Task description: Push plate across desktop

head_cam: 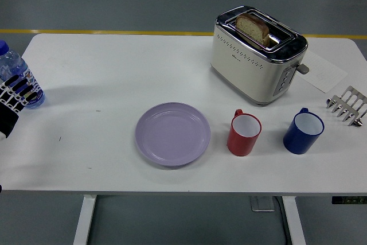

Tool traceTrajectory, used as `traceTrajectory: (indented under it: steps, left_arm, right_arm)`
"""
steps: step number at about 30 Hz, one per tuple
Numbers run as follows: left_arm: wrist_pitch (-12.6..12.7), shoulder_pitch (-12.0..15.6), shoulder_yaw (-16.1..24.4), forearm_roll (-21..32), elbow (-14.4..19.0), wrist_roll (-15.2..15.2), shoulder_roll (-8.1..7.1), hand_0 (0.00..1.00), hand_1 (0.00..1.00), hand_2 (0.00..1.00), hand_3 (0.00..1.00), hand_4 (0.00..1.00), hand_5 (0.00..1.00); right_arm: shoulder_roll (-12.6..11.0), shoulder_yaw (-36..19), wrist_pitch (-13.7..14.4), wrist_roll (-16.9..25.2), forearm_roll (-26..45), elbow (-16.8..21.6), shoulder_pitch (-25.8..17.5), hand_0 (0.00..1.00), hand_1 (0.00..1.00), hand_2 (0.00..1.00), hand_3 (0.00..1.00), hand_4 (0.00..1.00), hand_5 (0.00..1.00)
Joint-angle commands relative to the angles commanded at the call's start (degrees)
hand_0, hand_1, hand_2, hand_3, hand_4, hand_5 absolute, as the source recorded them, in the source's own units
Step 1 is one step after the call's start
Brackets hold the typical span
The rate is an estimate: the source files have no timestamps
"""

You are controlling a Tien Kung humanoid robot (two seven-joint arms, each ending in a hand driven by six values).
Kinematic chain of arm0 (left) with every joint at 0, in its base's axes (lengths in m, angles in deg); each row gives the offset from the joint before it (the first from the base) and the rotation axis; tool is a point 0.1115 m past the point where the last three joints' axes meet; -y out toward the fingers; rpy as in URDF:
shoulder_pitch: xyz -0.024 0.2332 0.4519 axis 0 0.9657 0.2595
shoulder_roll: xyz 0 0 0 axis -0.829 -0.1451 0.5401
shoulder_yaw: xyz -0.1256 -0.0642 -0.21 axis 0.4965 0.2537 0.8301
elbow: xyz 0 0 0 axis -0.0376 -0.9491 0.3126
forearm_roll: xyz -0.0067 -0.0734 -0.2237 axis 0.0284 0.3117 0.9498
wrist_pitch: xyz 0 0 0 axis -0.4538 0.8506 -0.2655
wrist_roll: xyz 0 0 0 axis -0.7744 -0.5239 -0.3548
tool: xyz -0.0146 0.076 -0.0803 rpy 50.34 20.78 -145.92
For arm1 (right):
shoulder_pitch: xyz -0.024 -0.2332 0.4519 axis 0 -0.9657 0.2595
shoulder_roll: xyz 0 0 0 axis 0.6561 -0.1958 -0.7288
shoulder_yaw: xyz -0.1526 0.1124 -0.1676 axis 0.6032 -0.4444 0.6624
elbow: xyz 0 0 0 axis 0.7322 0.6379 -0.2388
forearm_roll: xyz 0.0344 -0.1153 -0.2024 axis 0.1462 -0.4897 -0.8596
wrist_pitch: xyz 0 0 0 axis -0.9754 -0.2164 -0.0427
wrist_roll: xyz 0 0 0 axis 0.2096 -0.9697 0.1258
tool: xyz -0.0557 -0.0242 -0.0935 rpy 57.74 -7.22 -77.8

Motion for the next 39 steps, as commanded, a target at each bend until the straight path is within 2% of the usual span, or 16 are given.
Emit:
traceTrajectory:
  steps: [2,4,6,27,39]
  left_arm:
    - [0.26,-0.03,-0.02,0.17,-0.05,-0.23,0.01,0.655,0.673,0.651,0.612,0.522,0.998]
    - [1.94,-0.17,0.09,1.01,-0.45,-2.54,0.18,0.655,0.673,0.651,0.612,0.522,0.998]
    - [2.12,-0.18,0.27,1.28,-0.55,-3.31,0.28,0.655,0.673,0.651,0.612,0.522,0.998]
    - [1.76,-0.29,-0.34,0.84,-0.85,-2.92,0.14,0.655,0.674,0.65,0.611,0.518,0.998]
    - [1.72,0.14,-0.23,0.32,-0.12,-2.97,1.0,0.66,0.674,0.65,0.611,0.516,0.998]
  right_arm:
    - [-0.01,0.01,0.01,0.01,0.02,0.0,0.03,0.672,0.649,0.68,0.602,0.451,0.204]
    - [-0.06,0.0,0.04,0.03,0.03,0.0,0.13,0.672,0.649,0.68,0.602,0.451,0.204]
    - [-0.08,0.04,0.04,0.05,0.05,0.0,0.16,0.672,0.649,0.68,0.602,0.451,0.204]
    - [-0.26,0.14,0.1,0.26,0.37,0.0,0.2,0.672,0.649,0.68,0.602,0.451,0.203]
    - [-0.23,-0.75,-0.06,0.11,-1.19,0.0,0.11,0.673,0.649,0.681,0.602,0.451,0.203]
